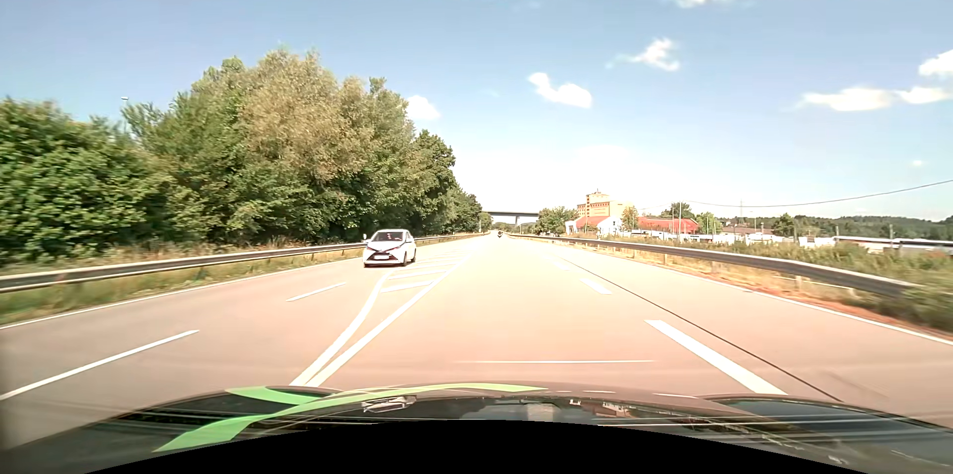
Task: Follow the waypoints while adhering to traffic rules and regulations
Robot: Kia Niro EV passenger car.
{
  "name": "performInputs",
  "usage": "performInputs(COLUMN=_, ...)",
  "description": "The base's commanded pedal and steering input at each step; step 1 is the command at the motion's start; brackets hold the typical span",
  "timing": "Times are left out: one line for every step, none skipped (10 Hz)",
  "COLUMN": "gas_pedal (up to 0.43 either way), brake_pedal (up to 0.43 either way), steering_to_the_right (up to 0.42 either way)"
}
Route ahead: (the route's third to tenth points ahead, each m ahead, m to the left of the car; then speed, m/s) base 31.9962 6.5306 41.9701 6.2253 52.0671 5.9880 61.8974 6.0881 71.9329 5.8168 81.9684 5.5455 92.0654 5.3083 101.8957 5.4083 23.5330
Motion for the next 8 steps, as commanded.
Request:
performInputs(gas_pedal=0.287, brake_pedal=0.000, steering_to_the_right=0.000)
performInputs(gas_pedal=0.299, brake_pedal=0.000, steering_to_the_right=0.000)
performInputs(gas_pedal=0.311, brake_pedal=0.000, steering_to_the_right=0.000)
performInputs(gas_pedal=0.311, brake_pedal=0.000, steering_to_the_right=0.000)
performInputs(gas_pedal=0.311, brake_pedal=0.000, steering_to_the_right=0.000)
performInputs(gas_pedal=0.287, brake_pedal=0.000, steering_to_the_right=0.000)
performInputs(gas_pedal=0.260, brake_pedal=0.000, steering_to_the_right=0.000)
performInputs(gas_pedal=0.240, brake_pedal=0.000, steering_to_the_right=0.000)
